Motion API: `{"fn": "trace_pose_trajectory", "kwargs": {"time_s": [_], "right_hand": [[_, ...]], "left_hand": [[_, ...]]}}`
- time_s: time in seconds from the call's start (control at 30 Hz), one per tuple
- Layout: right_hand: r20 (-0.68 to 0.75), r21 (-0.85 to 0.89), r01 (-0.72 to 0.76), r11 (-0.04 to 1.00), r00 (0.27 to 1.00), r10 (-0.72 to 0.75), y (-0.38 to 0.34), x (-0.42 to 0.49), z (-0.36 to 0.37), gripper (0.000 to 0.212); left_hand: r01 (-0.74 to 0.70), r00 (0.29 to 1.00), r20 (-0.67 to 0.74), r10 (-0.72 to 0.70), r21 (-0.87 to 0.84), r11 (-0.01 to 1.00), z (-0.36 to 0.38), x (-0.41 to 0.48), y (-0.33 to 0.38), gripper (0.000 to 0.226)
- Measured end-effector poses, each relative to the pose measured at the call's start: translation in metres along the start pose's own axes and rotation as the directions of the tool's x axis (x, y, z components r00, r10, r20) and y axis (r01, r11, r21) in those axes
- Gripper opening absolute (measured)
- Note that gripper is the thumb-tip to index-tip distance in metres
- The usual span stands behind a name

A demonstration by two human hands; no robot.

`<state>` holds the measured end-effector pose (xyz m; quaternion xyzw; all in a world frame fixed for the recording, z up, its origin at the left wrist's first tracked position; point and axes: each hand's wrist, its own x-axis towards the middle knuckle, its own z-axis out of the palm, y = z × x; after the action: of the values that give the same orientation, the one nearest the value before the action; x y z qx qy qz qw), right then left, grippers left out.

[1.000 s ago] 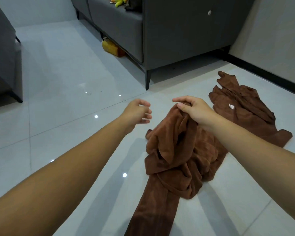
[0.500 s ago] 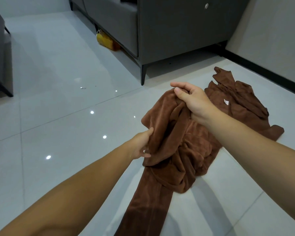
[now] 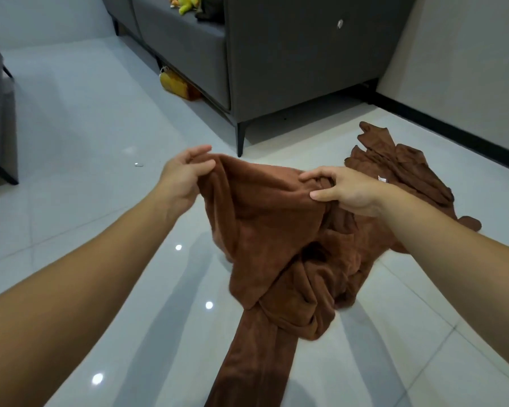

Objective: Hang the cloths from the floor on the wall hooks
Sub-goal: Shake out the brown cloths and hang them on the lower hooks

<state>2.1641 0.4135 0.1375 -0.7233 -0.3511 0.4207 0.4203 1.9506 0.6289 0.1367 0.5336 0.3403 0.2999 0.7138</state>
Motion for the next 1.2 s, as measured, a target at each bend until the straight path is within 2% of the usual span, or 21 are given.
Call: {"fn": "trace_pose_trajectory", "kwargs": {"time_s": [0.07,0.1,0.17,0.23,0.27,0.33,0.4,0.47,0.53,0.6,0.67,0.77,0.87,0.9,0.97,1.07,1.13,1.2], "right_hand": [[-0.046,-0.168,-0.021,0.985,0.999,0.013,-0.006,0.000,-0.001,0.023],[-0.075,-0.186,-0.029,0.982,0.997,0.015,-0.009,0.000,0.000,0.018],[-0.156,-0.154,-0.036,0.987,0.988,0.012,-0.014,0.003,0.004,0.009],[-0.281,-0.111,-0.034,0.993,0.960,0.001,-0.018,0.008,0.008,0.010],[-0.332,-0.045,-0.008,0.999,0.943,-0.007,-0.021,0.010,0.011,0.012],[-0.383,0.212,0.114,0.971,0.923,-0.024,-0.028,0.012,0.014,0.007],[-0.408,0.454,0.268,0.850,0.910,-0.069,-0.036,0.011,0.013,0.009],[-0.430,0.546,0.349,0.761,0.897,-0.103,-0.042,0.011,0.012,0.016],[-0.451,0.492,0.356,0.795,0.885,-0.117,-0.046,0.012,0.013,0.019],[-0.481,0.300,0.305,0.904,0.866,-0.133,-0.047,0.015,0.013,0.023],[-0.520,0.128,0.242,0.962,0.842,-0.143,-0.049,0.018,0.011,0.026],[-0.567,0.090,0.201,0.975,0.815,-0.116,-0.054,0.018,0.009,0.028],[-0.588,0.040,0.191,0.981,0.798,-0.131,-0.058,0.013,0.005,0.021],[-0.586,0.068,0.197,0.978,0.802,-0.120,-0.060,0.010,0.003,0.018],[-0.538,0.257,0.213,0.943,0.842,-0.043,-0.065,0.005,0.000,0.010],[-0.469,0.501,0.263,0.825,0.883,0.003,-0.069,0.000,-0.005,0.007],[-0.448,0.518,0.326,0.791,0.891,-0.074,-0.069,-0.001,-0.009,0.012],[-0.452,0.460,0.394,0.796,0.875,-0.172,-0.070,-0.004,-0.012,0.019]], "left_hand": [[-0.060,0.997,-0.052,0.061,0.018,0.998,-0.010,0.002,0.013,0.031],[-0.076,0.994,-0.075,0.078,0.032,0.997,-0.015,0.002,0.018,0.031],[-0.088,0.989,-0.116,0.090,0.022,0.996,-0.023,0.000,0.025,0.032],[-0.086,0.983,-0.162,0.085,-0.002,0.996,-0.029,-0.001,0.031,0.033],[-0.081,0.980,-0.185,0.077,-0.012,0.997,-0.032,-0.001,0.035,0.033],[-0.072,0.972,-0.228,0.059,-0.053,0.996,-0.038,0.000,0.042,0.032],[-0.070,0.963,-0.265,0.042,-0.098,0.993,-0.044,0.002,0.047,0.032],[-0.055,0.963,-0.269,0.021,-0.119,0.991,-0.050,0.004,0.050,0.032],[-0.005,0.970,-0.241,-0.023,-0.116,0.993,-0.055,0.007,0.052,0.031],[0.084,0.974,-0.202,-0.102,-0.096,0.992,-0.058,0.009,0.053,0.035],[0.186,0.967,-0.162,-0.196,-0.075,0.980,-0.059,0.006,0.056,0.041],[0.231,0.968,-0.071,-0.240,-0.118,0.966,-0.058,-0.003,0.062,0.042],[0.188,0.978,-0.049,-0.201,-0.201,0.961,-0.059,-0.006,0.068,0.045],[0.165,0.983,-0.047,-0.178,-0.207,0.964,-0.060,-0.007,0.070,0.044],[0.117,0.990,-0.052,-0.129,-0.204,0.972,-0.060,-0.007,0.073,0.041],[0.065,0.993,-0.071,-0.089,-0.287,0.956,-0.058,-0.009,0.075,0.047],[0.053,0.996,-0.052,-0.076,-0.348,0.936,-0.056,-0.012,0.077,0.048],[0.053,0.997,-0.039,-0.068,-0.306,0.950,-0.054,-0.012,0.078,0.046]]}}
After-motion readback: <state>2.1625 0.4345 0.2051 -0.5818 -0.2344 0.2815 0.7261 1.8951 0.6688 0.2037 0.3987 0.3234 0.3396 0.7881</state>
